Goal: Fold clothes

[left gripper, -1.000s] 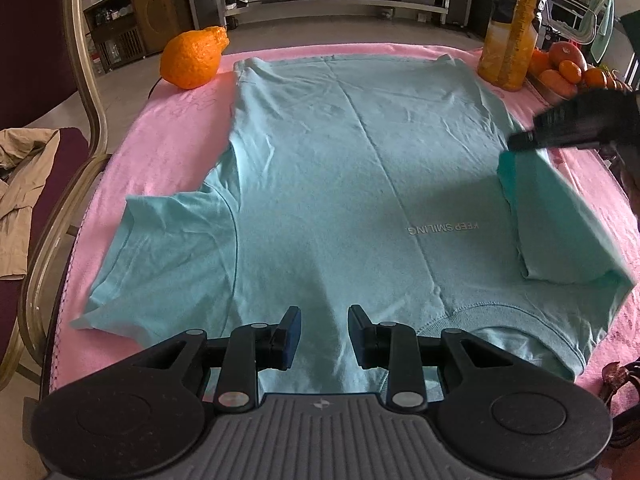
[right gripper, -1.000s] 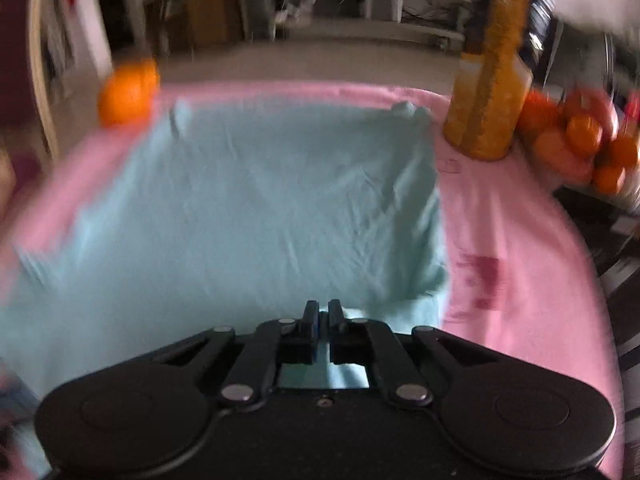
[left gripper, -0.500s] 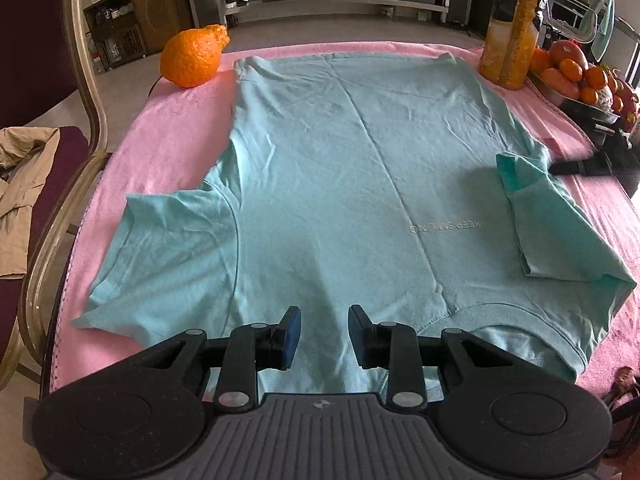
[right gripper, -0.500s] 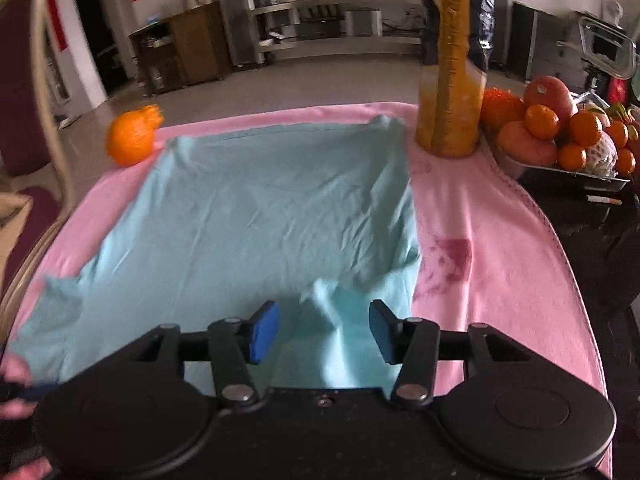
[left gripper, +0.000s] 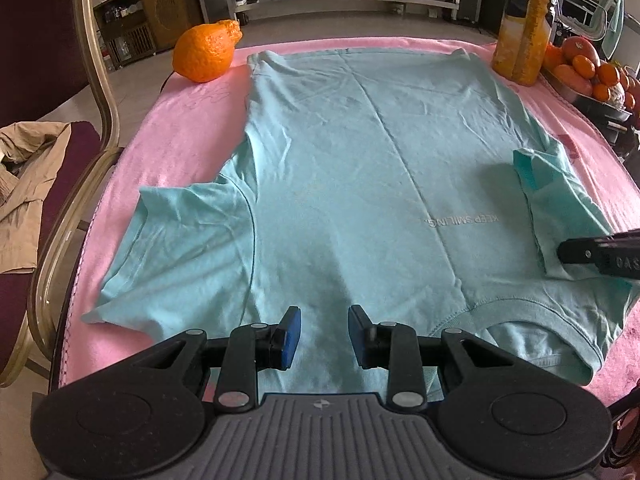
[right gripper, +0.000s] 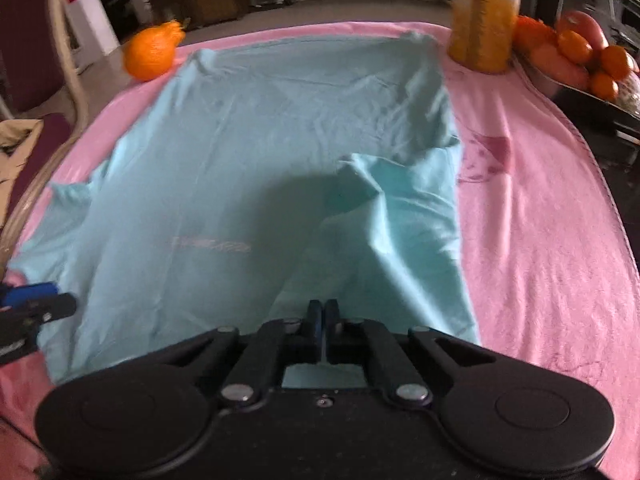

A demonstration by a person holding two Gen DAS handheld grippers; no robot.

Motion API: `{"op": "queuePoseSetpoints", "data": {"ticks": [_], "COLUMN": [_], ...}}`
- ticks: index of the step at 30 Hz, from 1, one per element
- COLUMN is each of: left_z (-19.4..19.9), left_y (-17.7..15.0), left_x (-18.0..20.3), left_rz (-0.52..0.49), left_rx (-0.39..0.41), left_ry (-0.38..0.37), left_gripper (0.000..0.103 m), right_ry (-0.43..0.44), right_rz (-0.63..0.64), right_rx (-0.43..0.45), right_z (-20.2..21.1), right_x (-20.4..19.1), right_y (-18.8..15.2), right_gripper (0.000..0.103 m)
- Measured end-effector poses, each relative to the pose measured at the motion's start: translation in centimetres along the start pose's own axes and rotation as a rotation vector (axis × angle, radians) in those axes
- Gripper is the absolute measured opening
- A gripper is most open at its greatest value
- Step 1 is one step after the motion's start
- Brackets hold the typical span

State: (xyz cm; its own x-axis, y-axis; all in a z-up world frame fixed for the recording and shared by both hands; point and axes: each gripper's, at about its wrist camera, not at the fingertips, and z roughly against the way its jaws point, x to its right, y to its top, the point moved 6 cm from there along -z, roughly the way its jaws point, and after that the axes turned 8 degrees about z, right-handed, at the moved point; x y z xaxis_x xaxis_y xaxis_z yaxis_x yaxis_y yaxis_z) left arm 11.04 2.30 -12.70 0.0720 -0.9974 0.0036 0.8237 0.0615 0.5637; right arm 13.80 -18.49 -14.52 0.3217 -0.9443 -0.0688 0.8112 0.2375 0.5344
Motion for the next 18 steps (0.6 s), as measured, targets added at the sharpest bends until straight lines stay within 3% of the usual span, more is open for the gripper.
{"op": "queuePoseSetpoints", "data": {"ticks": [7,10,13,15,18], "left_z": [0.1,0.1,0.2,0.2,0.1], "left_y": [0.0,0.0,0.0,0.0,0.0], "left_x": [0.0,-0.1,-0.1,0.0,0.1], "left_rz": [-0.001,0.002,0.003,0.0,-0.008], "left_rx": [0.003,0.003,0.003,0.004,0.005], "left_ry": [0.003,0.002,-0.001,-0.003,-0.001], "left_gripper": [0.031,0.031,0.031,0.031,0.031], "right_ry": [0.069,0.119,0.159,0.13,0.075], "right_rz": [0.119,0.104,-0.049,-0.192,-0.388], "right_rx": [-0.023,0.002,0.093,0.138,0.099], "right_z": [0.6,1.8,4.3,5.7,5.6], "right_x": [-2.1,-1.6,1.6,5.0,9.4], "right_y": [-1.1,-0.6,0.1,-0.4,-2.5], "right_gripper": [0.001,0.007,0.016,0.023,0.023]}}
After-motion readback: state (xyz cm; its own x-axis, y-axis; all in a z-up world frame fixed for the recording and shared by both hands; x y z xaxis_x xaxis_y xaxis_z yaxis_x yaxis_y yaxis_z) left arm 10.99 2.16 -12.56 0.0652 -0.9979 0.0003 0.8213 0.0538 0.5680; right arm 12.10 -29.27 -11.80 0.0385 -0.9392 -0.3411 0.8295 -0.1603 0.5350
